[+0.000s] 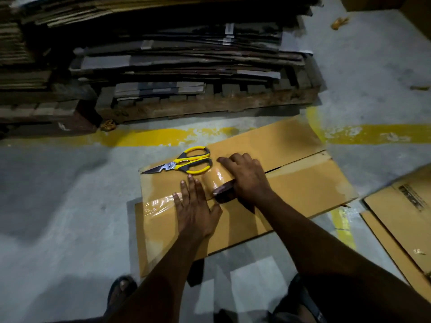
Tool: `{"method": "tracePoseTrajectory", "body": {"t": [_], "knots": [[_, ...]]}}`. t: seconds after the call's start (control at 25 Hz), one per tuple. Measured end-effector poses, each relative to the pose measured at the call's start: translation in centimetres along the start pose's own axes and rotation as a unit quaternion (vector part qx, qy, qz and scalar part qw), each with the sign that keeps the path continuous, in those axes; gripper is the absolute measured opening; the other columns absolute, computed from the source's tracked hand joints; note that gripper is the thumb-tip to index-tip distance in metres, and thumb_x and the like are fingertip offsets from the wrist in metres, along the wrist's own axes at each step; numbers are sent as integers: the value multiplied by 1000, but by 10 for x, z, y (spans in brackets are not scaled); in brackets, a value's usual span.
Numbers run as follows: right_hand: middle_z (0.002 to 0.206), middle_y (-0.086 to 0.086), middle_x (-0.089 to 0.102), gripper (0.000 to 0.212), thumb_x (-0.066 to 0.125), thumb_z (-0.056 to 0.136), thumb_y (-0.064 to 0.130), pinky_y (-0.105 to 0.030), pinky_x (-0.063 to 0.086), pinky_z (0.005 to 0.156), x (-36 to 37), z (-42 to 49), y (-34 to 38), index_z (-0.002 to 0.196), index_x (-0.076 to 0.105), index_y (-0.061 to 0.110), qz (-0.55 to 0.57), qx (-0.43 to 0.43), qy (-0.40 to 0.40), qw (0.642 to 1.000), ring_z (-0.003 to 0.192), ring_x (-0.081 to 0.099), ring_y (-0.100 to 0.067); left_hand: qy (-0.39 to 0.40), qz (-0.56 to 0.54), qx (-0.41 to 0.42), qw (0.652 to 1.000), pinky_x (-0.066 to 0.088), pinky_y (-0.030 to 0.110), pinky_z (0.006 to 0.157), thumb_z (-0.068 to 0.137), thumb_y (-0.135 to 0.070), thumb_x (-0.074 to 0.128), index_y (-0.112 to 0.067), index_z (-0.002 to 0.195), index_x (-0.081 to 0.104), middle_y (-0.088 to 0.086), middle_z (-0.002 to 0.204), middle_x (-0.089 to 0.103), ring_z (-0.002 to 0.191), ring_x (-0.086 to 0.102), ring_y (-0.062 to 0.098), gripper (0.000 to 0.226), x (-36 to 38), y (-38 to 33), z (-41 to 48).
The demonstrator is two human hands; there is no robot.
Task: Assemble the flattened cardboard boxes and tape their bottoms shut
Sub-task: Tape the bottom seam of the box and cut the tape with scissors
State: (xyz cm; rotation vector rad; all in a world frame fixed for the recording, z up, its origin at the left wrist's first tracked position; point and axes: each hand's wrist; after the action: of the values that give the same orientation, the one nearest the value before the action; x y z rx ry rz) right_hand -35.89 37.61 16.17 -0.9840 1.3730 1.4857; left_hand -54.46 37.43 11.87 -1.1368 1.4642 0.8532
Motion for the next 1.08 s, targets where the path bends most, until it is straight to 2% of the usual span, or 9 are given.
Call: {"method": "tracePoseTrajectory", "body": {"t": [0.08, 0.2, 0.36, 0.6, 0.72, 0.84, 0.92, 1.0, 1.08], "knots": [[124, -3, 53, 83, 75, 68, 63, -38, 38, 81, -11, -11, -38, 138, 46, 31, -36, 53, -60, 996, 105, 47, -27, 11, -4, -6, 1000, -3, 54, 116, 82, -63, 17, -8, 152, -5, 12, 159, -17, 147, -15, 32, 92, -2, 0, -3], [119, -5, 56, 67, 77, 76, 38, -38, 42, 77, -11, -26, -74, 135, 49, 26, -11, 118, -118, 986, 101, 50, -29, -2, -6, -4, 1000, -2, 56, 115, 82, -60, 19, -4, 152, -2, 16, 159, -14, 147, -11, 35, 92, -4, -10, -1], [111, -3, 60, 61, 72, 76, 26, -39, 47, 75, -4, -17, -63, 134, 53, 26, 58, 135, -117, 982, 97, 49, -26, -14, -15, 80, 997, 3, 58, 115, 76, -55, 20, -5, 152, 11, 17, 160, -1, 148, 0, 35, 92, -6, -68, 14], [116, -4, 56, 60, 68, 74, 27, -37, 44, 79, 1, -16, -57, 132, 53, 22, 98, 136, -94, 981, 102, 46, -25, -7, -5, 63, 998, -3, 55, 115, 73, -59, 16, -17, 154, 5, 16, 160, -11, 147, -9, 34, 92, 3, -85, 17], [121, -4, 60, 61, 73, 75, 22, -40, 42, 82, 0, -17, -64, 132, 51, 21, 76, 127, -76, 986, 104, 49, -27, -11, -3, 63, 998, 1, 56, 115, 76, -62, 16, -9, 153, 8, 16, 160, -6, 147, -4, 35, 94, 3, -83, 17], [117, -3, 56, 70, 85, 65, 38, -41, 41, 84, -13, -27, -104, 126, 51, 30, 9, 221, -136, 966, 103, 50, -26, -6, 13, 73, 997, 6, 56, 115, 79, -63, 18, -1, 151, 9, 18, 160, -1, 147, 1, 37, 95, 5, -82, 16], [120, -4, 53, 61, 81, 68, 40, -42, 36, 88, -23, -37, -127, 123, 56, 32, -11, 269, -166, 949, 110, 47, -29, -20, 15, 69, 997, 9, 58, 115, 79, -61, 22, -1, 151, 13, 18, 160, 2, 147, 5, 38, 94, 5, -81, 16], [134, -5, 47, 56, 71, 74, 41, -48, 30, 97, -28, -39, -139, 127, 55, 35, 2, 333, -136, 933, 124, 40, -35, -23, 15, 73, 997, 8, 59, 114, 79, -58, 23, -1, 151, 12, 17, 160, 0, 147, 3, 38, 92, 4, -88, 18], [152, -7, 31, 72, 62, 71, 56, -58, 20, 105, -29, -36, -142, 138, 41, 39, 21, 398, -75, 914, 137, 26, -41, -24, 8, 101, 995, 5, 59, 115, 78, -54, 22, -3, 152, 9, 16, 160, -2, 147, 0, 37, 91, 1, -100, 23]]}}
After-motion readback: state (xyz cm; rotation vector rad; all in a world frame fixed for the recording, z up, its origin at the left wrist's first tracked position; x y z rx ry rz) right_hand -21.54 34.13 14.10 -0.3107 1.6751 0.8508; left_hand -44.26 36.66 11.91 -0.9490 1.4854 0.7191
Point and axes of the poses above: each hand's wrist, its own z-axis towards the middle knuckle, its own x-axis out of the palm, y = z × x
